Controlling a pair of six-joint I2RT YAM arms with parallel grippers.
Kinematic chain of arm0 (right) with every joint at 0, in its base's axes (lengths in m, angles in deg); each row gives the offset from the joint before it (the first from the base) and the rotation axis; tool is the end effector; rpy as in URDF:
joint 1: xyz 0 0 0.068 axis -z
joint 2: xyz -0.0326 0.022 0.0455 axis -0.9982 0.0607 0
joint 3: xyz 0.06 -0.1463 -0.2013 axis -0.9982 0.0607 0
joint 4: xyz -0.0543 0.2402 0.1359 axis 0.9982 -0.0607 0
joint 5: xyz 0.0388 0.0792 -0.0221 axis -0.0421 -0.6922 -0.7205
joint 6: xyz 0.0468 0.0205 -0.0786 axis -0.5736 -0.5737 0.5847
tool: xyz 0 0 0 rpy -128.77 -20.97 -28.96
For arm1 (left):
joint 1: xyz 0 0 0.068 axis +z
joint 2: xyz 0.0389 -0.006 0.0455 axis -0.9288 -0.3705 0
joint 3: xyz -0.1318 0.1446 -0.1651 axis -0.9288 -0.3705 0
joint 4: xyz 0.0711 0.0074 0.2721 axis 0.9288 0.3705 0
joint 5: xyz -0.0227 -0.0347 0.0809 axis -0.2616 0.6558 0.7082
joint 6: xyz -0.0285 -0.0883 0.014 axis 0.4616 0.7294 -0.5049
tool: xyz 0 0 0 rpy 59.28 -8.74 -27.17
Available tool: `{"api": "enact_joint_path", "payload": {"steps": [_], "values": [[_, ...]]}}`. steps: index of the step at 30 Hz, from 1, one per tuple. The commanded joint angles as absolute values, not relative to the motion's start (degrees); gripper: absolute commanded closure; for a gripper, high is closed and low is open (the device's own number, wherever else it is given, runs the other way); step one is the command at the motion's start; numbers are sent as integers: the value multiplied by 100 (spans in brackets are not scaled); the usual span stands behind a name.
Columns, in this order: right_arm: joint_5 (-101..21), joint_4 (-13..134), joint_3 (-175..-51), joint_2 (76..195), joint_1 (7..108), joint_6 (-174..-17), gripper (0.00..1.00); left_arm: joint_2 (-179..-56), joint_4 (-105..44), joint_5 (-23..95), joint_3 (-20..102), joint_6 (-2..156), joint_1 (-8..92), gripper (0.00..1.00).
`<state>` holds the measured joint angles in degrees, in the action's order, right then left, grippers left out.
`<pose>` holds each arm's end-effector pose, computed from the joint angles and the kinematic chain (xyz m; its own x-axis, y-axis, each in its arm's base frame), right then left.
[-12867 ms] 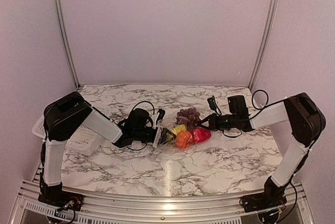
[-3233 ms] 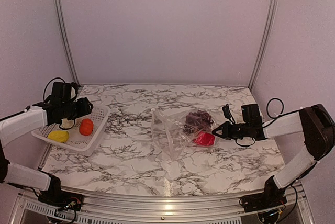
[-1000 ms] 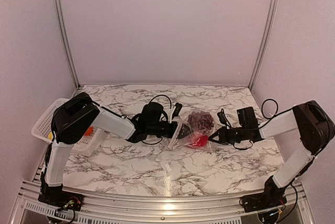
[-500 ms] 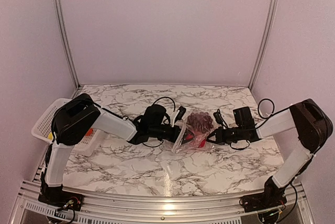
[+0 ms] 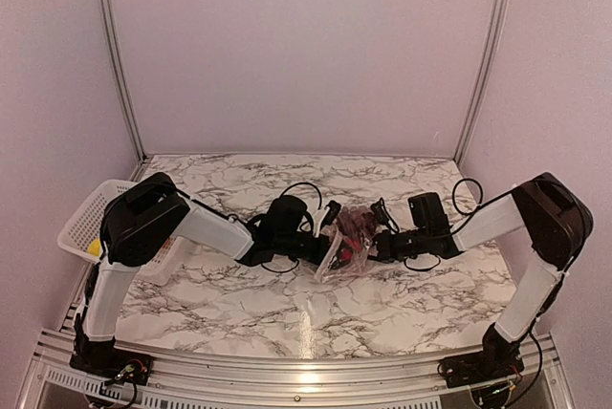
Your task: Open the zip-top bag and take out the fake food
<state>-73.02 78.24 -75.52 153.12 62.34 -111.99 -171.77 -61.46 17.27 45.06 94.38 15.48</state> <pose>0.2879 0.1894 0.0609 -0.8672 -0.0613 -0.4943 -0.4368 0.5702 0.6957 0.2863 -0.4407 0.0729 -0.6543 0.1450 -0.7422 0.7427 0.3084 -0.5944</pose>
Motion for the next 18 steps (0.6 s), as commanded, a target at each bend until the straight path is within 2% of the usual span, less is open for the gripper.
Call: {"api": "enact_joint_path", "payload": {"steps": [1,3,6,13,18], "values": [[-7497,8144,-7740,15457,6054,-11356,100,-17205,-6145,1514,4289,9523,1459,1],[-7430,8067,-7686,15402,6075,-11314,100,-17092,-6258,1538,4114,9576,1511,2],[-7317,8014,-7484,15224,6245,-11298,100,-16863,-6567,1567,3692,9743,1649,9],[-7137,7896,-6909,14784,6794,-11291,100,-16382,-6797,1741,2938,9754,1913,29],[-7042,7779,-6760,14654,6890,-11243,100,-16107,-7082,1871,2520,9823,2017,50]]}}
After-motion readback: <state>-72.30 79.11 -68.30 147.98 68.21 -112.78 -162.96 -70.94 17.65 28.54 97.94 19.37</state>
